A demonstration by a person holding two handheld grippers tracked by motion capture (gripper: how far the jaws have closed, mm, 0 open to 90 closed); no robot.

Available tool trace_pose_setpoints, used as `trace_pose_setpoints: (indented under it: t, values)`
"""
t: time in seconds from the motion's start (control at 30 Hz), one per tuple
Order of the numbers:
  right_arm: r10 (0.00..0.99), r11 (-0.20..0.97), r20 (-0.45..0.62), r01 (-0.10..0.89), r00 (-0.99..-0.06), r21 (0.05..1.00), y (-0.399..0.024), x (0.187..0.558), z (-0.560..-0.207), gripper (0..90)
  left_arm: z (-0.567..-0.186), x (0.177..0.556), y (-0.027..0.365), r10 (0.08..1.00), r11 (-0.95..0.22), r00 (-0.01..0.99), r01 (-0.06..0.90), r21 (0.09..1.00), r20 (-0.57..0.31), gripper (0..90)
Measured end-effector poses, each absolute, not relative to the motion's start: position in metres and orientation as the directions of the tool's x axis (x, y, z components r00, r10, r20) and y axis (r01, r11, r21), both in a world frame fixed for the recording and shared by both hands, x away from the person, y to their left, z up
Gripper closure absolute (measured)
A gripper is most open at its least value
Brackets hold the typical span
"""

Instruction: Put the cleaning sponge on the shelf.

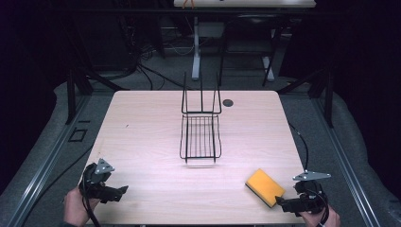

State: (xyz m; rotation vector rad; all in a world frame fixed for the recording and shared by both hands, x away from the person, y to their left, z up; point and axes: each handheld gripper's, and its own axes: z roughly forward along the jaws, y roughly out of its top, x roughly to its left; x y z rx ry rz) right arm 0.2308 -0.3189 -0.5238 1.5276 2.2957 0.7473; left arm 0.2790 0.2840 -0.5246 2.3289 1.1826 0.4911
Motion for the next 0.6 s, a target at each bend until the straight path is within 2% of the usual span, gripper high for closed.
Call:
trace_pose_setpoints:
  t: [0.6]
  values:
    - [0.871,0.393,0.038,0.741,-0.49,0.545,-0.304,0.234,-0.526,0.0,-0.524,0.279,0.283,0.818,-0.511,0.567,0.645,0.568,0.092,2.7]
